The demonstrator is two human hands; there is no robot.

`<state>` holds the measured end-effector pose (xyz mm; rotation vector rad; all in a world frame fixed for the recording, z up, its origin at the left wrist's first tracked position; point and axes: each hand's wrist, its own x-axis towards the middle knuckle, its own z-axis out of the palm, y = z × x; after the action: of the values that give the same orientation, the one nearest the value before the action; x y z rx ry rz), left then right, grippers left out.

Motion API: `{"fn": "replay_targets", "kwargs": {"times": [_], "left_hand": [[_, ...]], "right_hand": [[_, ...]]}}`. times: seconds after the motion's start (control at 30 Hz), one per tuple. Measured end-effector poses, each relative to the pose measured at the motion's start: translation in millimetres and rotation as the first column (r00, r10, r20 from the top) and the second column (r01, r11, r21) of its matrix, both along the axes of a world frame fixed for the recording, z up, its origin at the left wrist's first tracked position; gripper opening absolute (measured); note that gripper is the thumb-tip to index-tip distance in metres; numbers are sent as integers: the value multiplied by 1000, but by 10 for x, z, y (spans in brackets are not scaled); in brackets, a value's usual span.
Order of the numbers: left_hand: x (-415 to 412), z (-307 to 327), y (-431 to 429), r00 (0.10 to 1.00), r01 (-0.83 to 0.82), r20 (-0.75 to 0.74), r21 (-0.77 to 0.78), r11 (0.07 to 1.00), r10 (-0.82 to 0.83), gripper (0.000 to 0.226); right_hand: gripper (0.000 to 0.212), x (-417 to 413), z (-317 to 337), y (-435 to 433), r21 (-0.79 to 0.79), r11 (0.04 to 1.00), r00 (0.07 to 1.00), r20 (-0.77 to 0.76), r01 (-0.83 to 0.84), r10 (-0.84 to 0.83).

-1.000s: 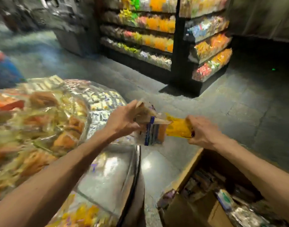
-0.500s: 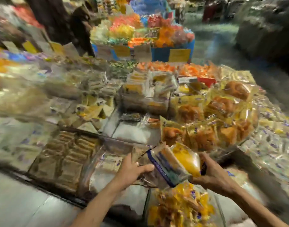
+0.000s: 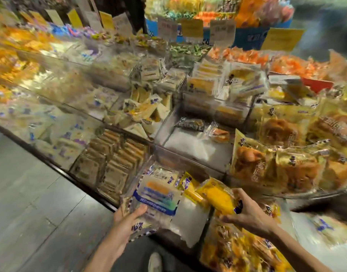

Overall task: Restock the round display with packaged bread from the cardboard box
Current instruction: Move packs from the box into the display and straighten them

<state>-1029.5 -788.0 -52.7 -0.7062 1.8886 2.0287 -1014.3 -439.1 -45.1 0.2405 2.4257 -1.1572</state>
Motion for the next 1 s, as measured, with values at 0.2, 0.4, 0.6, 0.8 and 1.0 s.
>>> {"fn": "replay_targets", "kwargs": {"times": [0.2,0.4,0.6,0.8,1.0], "left_hand": [[-567,-205,-347,983,173,60,9,985,-173,120],[-1175,-163,-438,921,372,97,62,926,-376,110],[-1476,-107,-562,844,531,81,4,847,-530,108],[-1560,-94,-618,829,553,98,-10,833,-550,74],[-1642,-122,-685,825,562,90,-39,826,-557,67]], "right_hand": [[86,-61,-67,-308,107,990,996,-10,89,-88],[76,-63,-215,-702,235,953,981,-27,192,-192],[76,-125,-306,-1205,552,823,988,-11,134,-154],[70,-288,-424,-1375,646,763,999,45,-17,-16],[72,-469,-432,-1279,680,722,992,71,-126,107]]}}
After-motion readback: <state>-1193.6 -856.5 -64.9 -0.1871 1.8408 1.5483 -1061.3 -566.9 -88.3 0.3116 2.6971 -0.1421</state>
